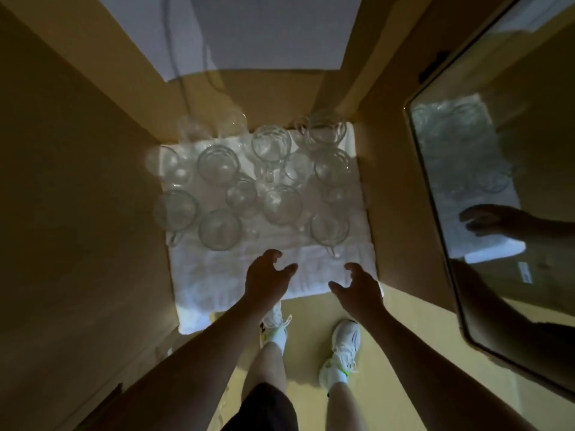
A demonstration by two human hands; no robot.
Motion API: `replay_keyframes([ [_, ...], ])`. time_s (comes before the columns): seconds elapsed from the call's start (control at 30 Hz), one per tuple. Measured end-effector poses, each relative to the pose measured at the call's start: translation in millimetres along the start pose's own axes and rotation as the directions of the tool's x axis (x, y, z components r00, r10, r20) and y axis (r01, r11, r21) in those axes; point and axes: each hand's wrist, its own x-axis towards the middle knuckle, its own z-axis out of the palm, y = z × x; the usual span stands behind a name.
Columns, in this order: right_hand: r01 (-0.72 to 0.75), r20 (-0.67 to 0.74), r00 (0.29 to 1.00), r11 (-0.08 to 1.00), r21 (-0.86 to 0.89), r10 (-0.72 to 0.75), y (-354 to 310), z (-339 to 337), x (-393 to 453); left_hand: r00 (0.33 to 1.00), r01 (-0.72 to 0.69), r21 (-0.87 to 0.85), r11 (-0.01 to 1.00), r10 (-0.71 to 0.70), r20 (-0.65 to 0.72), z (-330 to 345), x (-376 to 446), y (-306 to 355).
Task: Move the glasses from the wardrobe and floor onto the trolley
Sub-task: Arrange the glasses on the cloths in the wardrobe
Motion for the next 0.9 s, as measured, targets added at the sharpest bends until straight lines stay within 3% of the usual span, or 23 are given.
replay_keyframes([
  [0.2,-0.054,-0.063,0.995,0.956,0.289,0.075,-10.4,12.2,42.2,0.998,0.063,-0.209,0.976,-0.056,0.041,13.9,42.2,14.4],
  [0.33,-0.147,0.032,0.987,0.823,0.549,0.154,-11.8,10.9,62.3,0.992,0.116,-0.354,0.928,-0.089,0.092,29.5,62.1,27.8],
  [0.47,-0.204,0.166,0.978,0.720,0.664,0.124,-10.4,8.5,72.4,0.981,0.193,-0.509,0.839,-0.147,0.130,43.7,75.7,34.5],
  [0.57,-0.228,0.215,0.971,0.673,0.703,0.105,-11.1,10.2,73.0,0.967,0.252,-0.638,0.728,-0.174,0.184,45.2,79.2,34.3],
  [0.77,-0.236,0.235,0.967,0.680,0.694,0.096,-4.4,9.7,63.6,0.970,0.243,-0.679,0.693,-0.151,0.193,36.1,64.1,29.8],
  [0.9,-0.267,0.248,0.961,0.669,0.694,0.126,6.4,12.4,50.8,0.963,0.267,-0.695,0.668,-0.220,0.158,28.4,46.8,20.1],
])
